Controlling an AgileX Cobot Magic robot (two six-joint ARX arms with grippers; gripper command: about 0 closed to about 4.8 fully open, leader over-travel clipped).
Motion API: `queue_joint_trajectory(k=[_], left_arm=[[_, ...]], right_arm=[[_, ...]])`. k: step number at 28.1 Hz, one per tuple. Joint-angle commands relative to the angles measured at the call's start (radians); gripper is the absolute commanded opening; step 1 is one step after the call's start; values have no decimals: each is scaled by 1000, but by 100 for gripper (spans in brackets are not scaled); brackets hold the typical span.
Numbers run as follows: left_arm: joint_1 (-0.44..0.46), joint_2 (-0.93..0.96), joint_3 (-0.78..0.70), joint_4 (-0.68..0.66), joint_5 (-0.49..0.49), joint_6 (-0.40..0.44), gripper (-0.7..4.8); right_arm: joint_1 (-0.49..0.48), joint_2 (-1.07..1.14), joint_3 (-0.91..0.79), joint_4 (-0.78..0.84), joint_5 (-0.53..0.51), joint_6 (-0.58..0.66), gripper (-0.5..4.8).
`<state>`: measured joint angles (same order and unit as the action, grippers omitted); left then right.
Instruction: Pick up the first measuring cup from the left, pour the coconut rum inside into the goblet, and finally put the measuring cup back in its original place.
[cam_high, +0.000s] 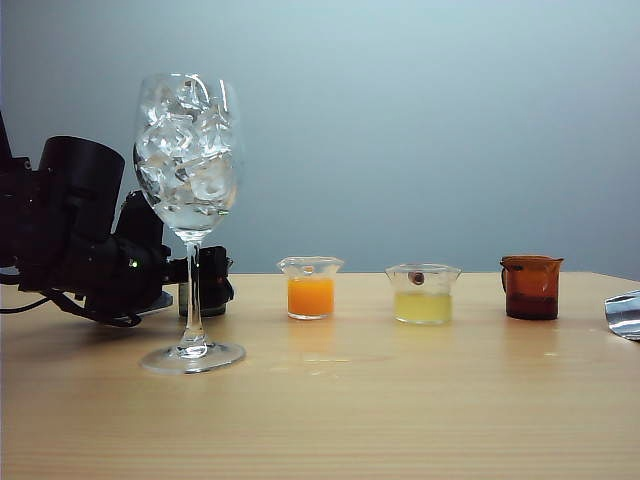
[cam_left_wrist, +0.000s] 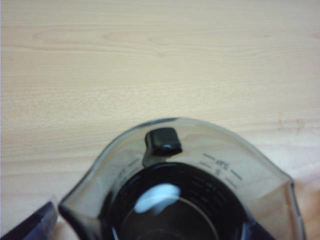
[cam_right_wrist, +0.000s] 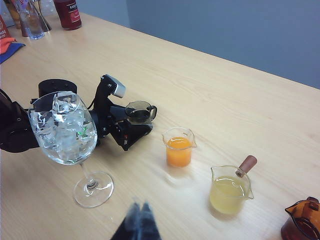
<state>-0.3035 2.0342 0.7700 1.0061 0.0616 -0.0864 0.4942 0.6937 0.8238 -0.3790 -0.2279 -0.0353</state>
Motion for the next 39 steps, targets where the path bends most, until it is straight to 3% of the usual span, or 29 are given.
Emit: queue_joint_trajectory(k=[1, 9, 19, 39], left_arm=[[0, -2, 3, 13, -40, 0, 479], [-27, -2, 27, 23, 2, -3, 479], [-60, 4, 85, -49, -155, -31, 479], [-60, 31, 98, -47, -154, -46, 479]], right_arm=[[1, -2, 3, 17, 0, -3, -4], [1, -2, 3, 18, 0, -3, -4], [1, -2, 3, 40, -15, -3, -4], [1, -1, 3, 40, -15, -3, -4]])
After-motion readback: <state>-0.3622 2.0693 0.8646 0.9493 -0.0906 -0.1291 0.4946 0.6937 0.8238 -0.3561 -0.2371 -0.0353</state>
